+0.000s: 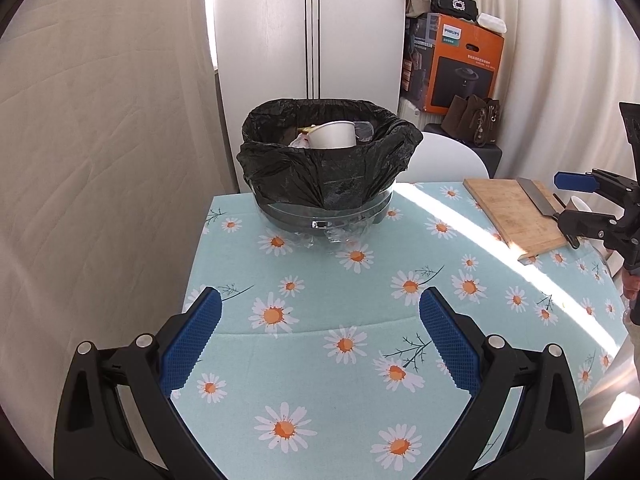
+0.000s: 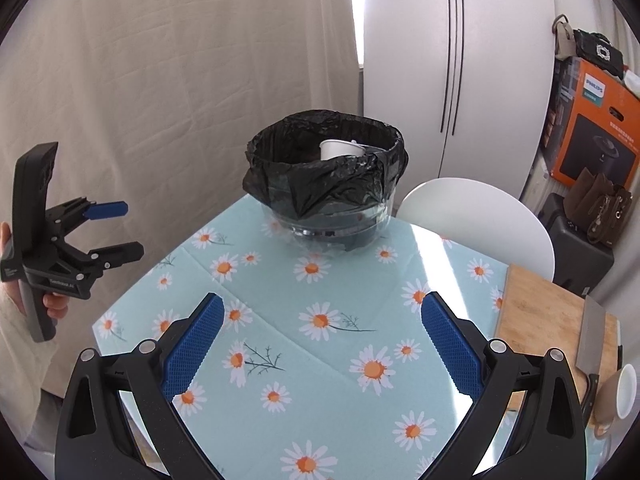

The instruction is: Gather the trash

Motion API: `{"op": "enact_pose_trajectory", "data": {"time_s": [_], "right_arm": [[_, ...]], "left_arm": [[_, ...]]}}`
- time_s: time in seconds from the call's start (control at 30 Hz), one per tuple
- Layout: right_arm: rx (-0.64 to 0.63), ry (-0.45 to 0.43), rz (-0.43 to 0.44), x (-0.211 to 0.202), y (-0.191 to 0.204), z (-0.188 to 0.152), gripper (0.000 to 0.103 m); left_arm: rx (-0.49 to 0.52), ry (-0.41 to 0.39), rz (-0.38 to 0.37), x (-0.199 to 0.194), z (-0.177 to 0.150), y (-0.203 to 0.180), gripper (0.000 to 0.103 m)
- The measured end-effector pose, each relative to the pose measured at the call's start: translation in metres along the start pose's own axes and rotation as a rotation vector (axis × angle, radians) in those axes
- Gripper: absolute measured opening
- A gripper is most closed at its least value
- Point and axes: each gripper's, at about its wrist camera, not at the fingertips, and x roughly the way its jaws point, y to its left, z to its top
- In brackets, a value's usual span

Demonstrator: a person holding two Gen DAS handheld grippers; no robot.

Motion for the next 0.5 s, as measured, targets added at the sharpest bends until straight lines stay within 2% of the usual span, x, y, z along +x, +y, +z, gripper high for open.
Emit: {"op": "enact_pose_trajectory", "data": {"time_s": [0.5], "right_arm": [[-0.009,0.018,0.001,-0.001,0.010,0.000,0.095]], "left_arm": [[0.005,-0.002,0.020,-0.009,-0.002,0.007,0.097]]}}
